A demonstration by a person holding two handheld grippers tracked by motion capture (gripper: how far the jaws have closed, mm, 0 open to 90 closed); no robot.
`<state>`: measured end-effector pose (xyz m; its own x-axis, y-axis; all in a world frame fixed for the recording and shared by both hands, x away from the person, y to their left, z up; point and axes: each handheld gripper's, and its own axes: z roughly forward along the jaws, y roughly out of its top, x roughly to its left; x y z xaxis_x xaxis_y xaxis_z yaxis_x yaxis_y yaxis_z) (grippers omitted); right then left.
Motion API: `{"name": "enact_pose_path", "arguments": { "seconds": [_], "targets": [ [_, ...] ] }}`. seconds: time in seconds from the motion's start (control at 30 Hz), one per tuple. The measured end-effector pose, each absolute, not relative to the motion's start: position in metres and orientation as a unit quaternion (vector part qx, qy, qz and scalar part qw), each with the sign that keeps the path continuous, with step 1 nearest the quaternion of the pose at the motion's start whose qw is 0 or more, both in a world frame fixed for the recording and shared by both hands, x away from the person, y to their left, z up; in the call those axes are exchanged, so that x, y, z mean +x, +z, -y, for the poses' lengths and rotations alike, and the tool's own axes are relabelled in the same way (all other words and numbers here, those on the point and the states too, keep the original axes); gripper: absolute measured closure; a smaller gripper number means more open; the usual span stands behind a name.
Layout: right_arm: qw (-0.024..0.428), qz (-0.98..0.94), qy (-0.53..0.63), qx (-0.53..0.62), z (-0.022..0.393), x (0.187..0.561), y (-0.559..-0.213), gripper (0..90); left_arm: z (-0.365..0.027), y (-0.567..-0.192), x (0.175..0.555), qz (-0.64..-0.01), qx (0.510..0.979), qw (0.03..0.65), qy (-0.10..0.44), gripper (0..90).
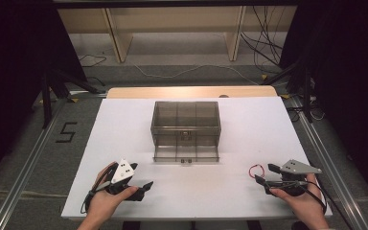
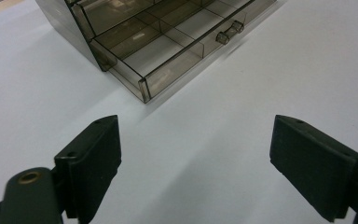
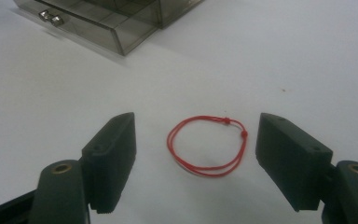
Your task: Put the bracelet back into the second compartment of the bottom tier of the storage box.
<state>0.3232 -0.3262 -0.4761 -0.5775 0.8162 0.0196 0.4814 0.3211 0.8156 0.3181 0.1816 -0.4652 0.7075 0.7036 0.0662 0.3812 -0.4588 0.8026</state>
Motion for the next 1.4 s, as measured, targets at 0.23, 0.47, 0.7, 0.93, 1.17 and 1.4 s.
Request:
{"name": "enact_pose_path", "arguments": {
  "seconds": [0.23, 0.47, 0.7, 0.93, 1.17, 1.4],
  "targets": [
    [0.208, -0.787, 0.401, 0.42, 0.327, 0.327, -0.471, 34.3, -0.182, -0.466, 0.318, -0.327, 0.831, 0.404, 0.198, 16.3],
    [0.203, -0.786, 0.37, 0.452, 0.331, 0.339, -0.467, 48.2, -0.182, -0.466, 0.32, -0.33, 0.829, 0.405, 0.199, 16.8],
    [0.195, -0.791, 0.347, 0.465, 0.332, 0.354, -0.469, 58.3, -0.183, -0.467, 0.321, -0.333, 0.829, 0.403, 0.199, 16.9],
    [0.187, -0.795, 0.336, 0.47, 0.332, 0.368, -0.471, 63.2, -0.183, -0.467, 0.32, -0.33, 0.83, 0.403, 0.199, 16.9],
    [0.159, -0.811, 0.322, 0.463, 0.329, 0.38, -0.477, 72.4, -0.183, -0.468, 0.321, -0.332, 0.829, 0.403, 0.201, 17.0],
    [0.156, -0.813, 0.314, 0.464, 0.328, 0.381, -0.479, 78.4, -0.183, -0.468, 0.321, -0.332, 0.829, 0.403, 0.201, 17.1]
  ]
}}
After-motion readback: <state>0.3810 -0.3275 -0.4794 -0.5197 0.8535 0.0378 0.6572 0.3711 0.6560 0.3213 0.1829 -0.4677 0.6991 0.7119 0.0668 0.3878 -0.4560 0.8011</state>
